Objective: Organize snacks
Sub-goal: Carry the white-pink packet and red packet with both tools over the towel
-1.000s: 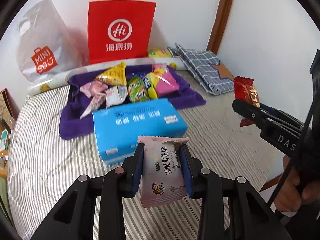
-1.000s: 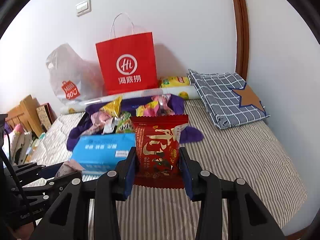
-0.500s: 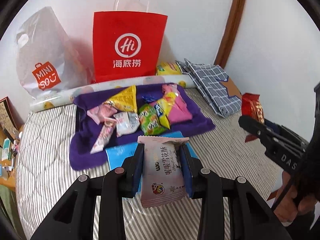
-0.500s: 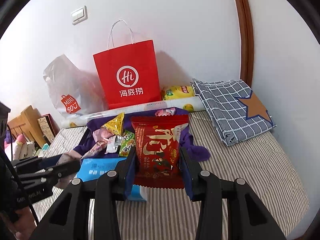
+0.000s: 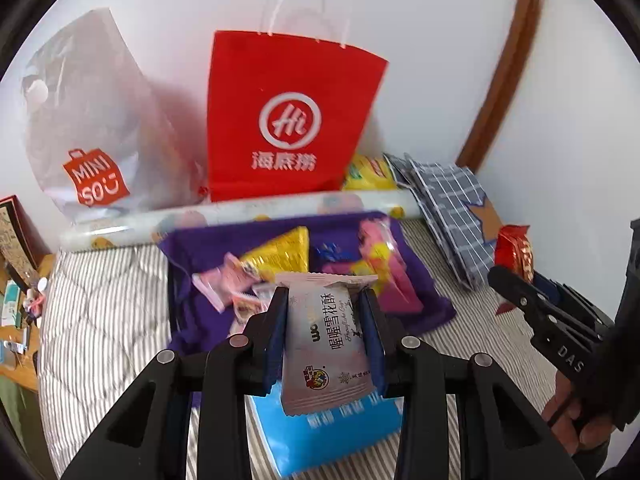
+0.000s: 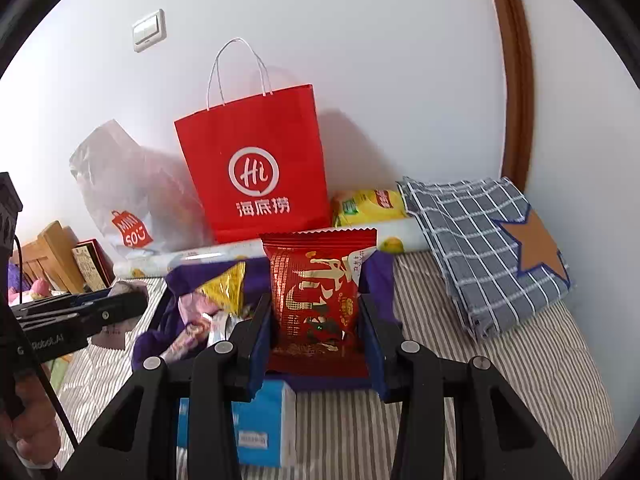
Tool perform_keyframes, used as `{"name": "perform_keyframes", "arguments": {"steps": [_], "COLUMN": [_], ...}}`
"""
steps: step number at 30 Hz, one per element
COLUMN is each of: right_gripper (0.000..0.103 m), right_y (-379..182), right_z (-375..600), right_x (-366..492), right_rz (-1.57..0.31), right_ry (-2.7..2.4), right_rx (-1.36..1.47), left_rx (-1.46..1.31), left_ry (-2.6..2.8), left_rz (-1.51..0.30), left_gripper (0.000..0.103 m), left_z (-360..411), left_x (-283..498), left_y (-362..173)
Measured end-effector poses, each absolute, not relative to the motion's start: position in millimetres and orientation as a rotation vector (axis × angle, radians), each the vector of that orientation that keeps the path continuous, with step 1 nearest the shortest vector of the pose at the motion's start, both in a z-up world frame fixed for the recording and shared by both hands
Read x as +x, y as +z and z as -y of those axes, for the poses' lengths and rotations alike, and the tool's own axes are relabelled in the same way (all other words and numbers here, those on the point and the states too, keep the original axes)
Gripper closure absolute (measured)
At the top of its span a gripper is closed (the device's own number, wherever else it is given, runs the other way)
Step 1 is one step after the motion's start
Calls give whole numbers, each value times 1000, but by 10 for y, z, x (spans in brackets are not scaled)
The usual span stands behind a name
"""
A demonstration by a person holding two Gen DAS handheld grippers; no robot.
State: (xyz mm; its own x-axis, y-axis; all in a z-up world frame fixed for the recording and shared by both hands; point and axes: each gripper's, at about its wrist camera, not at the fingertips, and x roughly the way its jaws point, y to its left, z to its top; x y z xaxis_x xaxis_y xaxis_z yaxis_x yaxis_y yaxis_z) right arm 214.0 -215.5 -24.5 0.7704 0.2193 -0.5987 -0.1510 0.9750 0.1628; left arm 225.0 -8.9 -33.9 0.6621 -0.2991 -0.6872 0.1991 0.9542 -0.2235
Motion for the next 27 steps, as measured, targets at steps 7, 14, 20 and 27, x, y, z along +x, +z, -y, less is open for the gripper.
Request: {"name": "perform_keyframes", "arguments": {"steps": [7,14,20,27], "right_gripper": [64,64,64,64], "right_y": [-264,-306,-427,-712], "right_z": [2083,1976,1899,1891], "right_x": [2475,2807,3023,3139], "right_rz": [-659,-666,-656,-686], "right_ry": [215,229,260,271], "right_rx": [121,128,148,150], "left_rx": [-132,-156,-155,-167], "left_ry": [-258,-245,-225,-228], "left_rz": [-775,-777,-815,-851], "left_gripper": [68,68,68,68], "left_z": [14,-86,-184,-236], "left_x": [2551,2889,3105,3180], "left_y": [-279,-289,-467,-625]}}
